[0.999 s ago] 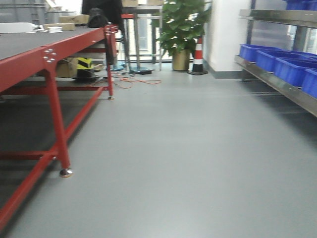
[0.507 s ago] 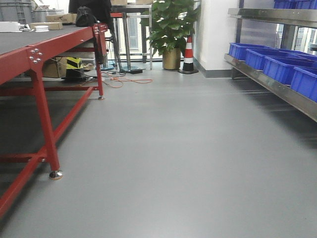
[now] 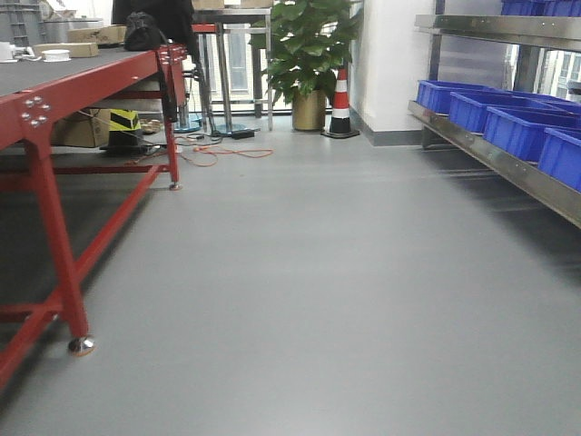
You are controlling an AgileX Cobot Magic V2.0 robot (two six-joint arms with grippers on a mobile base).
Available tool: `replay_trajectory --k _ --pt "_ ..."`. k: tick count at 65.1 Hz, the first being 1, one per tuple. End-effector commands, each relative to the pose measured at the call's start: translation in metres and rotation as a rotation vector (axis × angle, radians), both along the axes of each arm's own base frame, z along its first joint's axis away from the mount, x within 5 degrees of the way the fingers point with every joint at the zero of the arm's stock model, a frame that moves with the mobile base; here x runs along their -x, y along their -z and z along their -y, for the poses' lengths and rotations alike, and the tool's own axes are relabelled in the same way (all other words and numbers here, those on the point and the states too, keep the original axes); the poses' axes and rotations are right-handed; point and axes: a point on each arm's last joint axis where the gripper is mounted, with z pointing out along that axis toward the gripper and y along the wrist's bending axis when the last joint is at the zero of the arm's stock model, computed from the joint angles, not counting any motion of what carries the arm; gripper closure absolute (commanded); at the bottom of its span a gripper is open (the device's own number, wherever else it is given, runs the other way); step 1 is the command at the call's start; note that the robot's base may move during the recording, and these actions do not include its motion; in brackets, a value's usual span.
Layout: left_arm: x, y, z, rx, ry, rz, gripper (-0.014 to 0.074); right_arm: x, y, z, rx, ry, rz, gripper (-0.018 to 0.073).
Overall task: Place valve from conveyor to right shelf box
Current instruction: 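Drive the base past the red conveyor toward the shelf of blue bins, holding both valves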
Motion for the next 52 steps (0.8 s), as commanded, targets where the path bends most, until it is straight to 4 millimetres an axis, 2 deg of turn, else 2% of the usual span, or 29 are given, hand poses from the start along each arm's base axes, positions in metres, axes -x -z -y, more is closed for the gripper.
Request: replay_trajectory --k 1,52 --pt "0.0025 -0.0079 0.0003 0.015 0.003 0.069 0.0708 0.0028 -0.0140 0.0009 0.001 0.009 0.103 0.0713" --pt "0.0025 -0.0079 0.0003 0.015 0.003 0.069 0.0708 0.0028 -0.0140 0.0009 0.001 0.009 0.103 0.0713"
